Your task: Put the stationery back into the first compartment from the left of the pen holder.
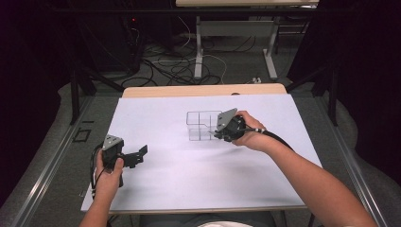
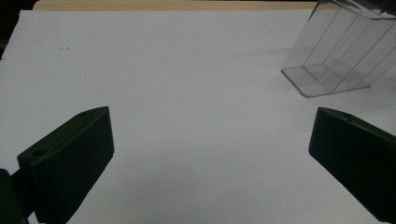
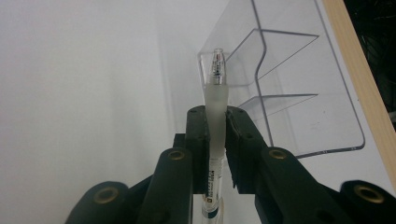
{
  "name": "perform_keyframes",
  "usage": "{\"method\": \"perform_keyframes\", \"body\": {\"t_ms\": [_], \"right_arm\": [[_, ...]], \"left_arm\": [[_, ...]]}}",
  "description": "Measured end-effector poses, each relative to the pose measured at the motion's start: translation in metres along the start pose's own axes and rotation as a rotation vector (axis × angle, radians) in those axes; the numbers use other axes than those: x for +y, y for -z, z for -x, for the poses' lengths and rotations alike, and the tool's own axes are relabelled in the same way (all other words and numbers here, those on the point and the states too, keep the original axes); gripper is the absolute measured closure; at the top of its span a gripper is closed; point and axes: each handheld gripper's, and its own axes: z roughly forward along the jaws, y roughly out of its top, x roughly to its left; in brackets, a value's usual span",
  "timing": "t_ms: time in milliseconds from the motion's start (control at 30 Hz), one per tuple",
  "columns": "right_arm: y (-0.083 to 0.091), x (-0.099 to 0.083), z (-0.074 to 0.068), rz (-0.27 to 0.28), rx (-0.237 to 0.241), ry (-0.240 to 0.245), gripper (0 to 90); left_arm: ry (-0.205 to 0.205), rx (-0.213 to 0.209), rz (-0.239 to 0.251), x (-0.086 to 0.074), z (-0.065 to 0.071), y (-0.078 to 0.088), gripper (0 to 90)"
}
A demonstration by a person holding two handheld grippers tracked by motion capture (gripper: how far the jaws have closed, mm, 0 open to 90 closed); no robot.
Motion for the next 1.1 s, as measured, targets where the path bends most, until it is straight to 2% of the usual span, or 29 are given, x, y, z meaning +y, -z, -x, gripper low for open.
{"method": "perform_keyframes", "body": {"t_ms": [133,267,500,733,833,900,1100], "right_arm": [[0.004,0.003,0.001,0.047,0.000,-0.069,80.2],[0.009,0.004,0.002,0.135,0.012,-0.171,80.2],[0.014,0.005,0.003,0.249,0.010,-0.272,80.2],[0.016,0.007,0.002,0.334,0.003,-0.337,80.2],[0.017,0.008,0.002,0.366,-0.014,-0.347,80.2],[0.017,0.009,0.001,0.396,-0.027,-0.371,80.2],[0.017,0.012,-0.003,0.456,-0.046,-0.385,80.2]], "left_arm": [[0.000,0.000,-0.001,0.000,0.000,0.000,0.0],[0.002,-0.006,-0.003,0.000,0.001,-0.001,0.0],[0.004,-0.025,-0.008,0.000,0.004,-0.001,0.0],[0.017,-0.030,-0.002,0.000,0.005,-0.003,0.0],[0.014,-0.048,0.003,-0.001,0.005,-0.003,0.0],[0.015,-0.051,0.003,0.000,0.007,-0.003,0.0],[0.006,-0.063,-0.017,0.002,0.016,-0.005,0.0]]}}
